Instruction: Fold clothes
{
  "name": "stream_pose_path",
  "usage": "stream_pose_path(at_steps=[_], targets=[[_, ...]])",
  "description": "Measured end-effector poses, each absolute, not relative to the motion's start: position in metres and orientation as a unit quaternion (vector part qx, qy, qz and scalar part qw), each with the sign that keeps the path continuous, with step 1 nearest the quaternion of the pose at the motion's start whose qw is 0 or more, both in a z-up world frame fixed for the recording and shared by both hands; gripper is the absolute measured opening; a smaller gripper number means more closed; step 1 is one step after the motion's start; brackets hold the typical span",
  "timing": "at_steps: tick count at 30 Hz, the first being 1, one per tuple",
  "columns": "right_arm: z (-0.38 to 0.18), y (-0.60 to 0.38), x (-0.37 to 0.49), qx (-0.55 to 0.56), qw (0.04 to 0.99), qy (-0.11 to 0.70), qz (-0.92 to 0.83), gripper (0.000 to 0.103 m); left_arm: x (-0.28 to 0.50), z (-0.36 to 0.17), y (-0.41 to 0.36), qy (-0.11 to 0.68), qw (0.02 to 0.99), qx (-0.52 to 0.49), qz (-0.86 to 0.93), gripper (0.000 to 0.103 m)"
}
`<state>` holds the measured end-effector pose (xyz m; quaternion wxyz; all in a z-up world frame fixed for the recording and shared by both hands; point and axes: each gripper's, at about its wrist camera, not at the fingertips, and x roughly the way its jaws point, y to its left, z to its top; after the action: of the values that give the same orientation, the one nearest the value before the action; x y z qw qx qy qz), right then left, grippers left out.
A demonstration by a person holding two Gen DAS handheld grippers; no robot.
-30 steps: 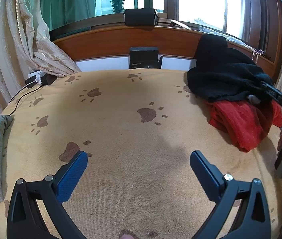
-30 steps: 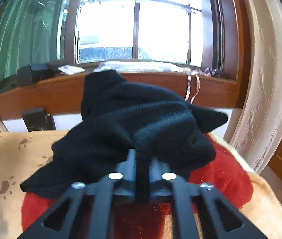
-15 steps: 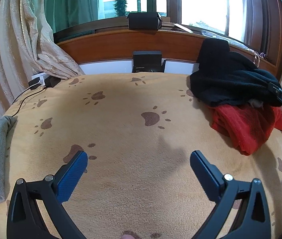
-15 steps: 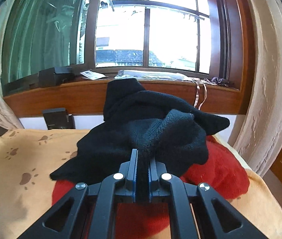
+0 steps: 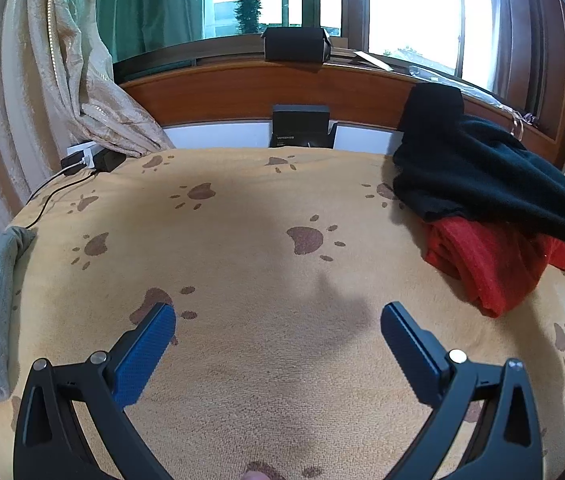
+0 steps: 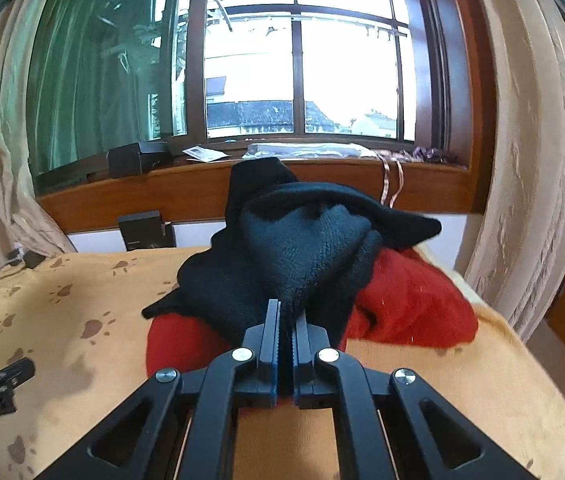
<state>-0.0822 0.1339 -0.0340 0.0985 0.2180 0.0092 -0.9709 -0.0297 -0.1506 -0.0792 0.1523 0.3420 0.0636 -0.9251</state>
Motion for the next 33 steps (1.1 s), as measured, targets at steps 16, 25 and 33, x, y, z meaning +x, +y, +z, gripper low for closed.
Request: stream_pose_path(at_steps=[16, 25, 33], targets=[[-0.024, 0.137, -0.012, 0.202, 0.128, 0.026, -0.971, 0.001, -0.027, -0.079, -0.147, 0.081, 0.135, 0.348, -0.924, 0.103], [-0.052, 0.168, -0.120, 0.275, 0.088, -0.067, -0.955, 0.003, -0.026, -0.076, -0.148, 0.082, 0.134, 0.344, -0.926, 0.103], [-0.055, 0.172, -0.144, 0.240, 0.101, -0.096, -0.961, 0.086, -0.026, -0.075, -0.155, 0.094, 0.136, 0.345, -0.924, 0.103]])
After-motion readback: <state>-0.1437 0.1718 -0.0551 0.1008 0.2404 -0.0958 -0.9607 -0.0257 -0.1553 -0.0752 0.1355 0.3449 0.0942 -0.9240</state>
